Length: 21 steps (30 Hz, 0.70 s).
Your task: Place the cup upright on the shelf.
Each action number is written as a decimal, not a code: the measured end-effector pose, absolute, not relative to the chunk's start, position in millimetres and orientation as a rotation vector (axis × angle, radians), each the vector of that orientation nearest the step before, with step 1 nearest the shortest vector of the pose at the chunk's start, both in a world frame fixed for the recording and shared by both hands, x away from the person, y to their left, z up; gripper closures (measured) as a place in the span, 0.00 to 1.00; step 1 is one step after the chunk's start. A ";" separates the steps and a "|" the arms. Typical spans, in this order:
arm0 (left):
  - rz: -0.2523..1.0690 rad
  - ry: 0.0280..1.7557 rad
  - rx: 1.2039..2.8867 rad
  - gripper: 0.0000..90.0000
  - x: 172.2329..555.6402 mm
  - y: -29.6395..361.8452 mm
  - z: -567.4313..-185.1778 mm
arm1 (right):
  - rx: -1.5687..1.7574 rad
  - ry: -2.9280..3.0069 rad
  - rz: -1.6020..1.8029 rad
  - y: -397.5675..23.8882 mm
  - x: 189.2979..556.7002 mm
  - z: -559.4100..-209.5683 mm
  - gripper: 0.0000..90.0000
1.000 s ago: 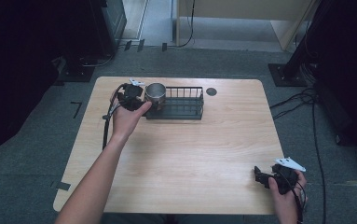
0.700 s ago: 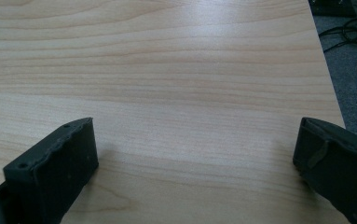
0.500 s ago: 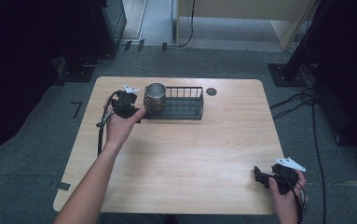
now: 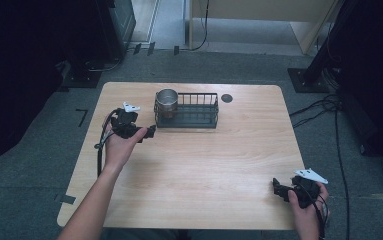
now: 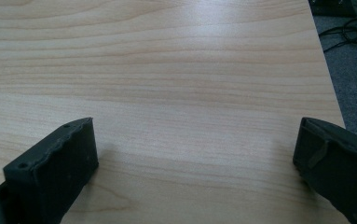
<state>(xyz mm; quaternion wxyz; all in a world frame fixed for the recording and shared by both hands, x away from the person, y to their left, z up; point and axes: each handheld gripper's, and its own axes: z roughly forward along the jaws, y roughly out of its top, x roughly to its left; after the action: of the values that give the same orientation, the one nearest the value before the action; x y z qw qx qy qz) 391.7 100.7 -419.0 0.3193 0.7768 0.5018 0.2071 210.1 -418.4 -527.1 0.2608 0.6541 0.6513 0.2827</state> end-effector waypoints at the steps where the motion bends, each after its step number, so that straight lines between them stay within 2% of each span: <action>1: 0.546 1.324 2.040 0.00 390.4 102.9 -420.2 | 1.771 1.763 0.765 -418.4 210.0 -527.1 0.00; 21: 0.554 1.372 2.027 0.00 363.8 128.4 -447.8 | 1.771 1.763 0.765 -418.4 210.0 -527.1 0.00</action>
<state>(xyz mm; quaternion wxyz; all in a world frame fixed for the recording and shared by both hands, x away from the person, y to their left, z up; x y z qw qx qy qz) 363.8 128.4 -447.8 0.3108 0.7677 0.5196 0.2099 210.0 -418.4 -527.1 0.2609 0.6542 0.6513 0.2825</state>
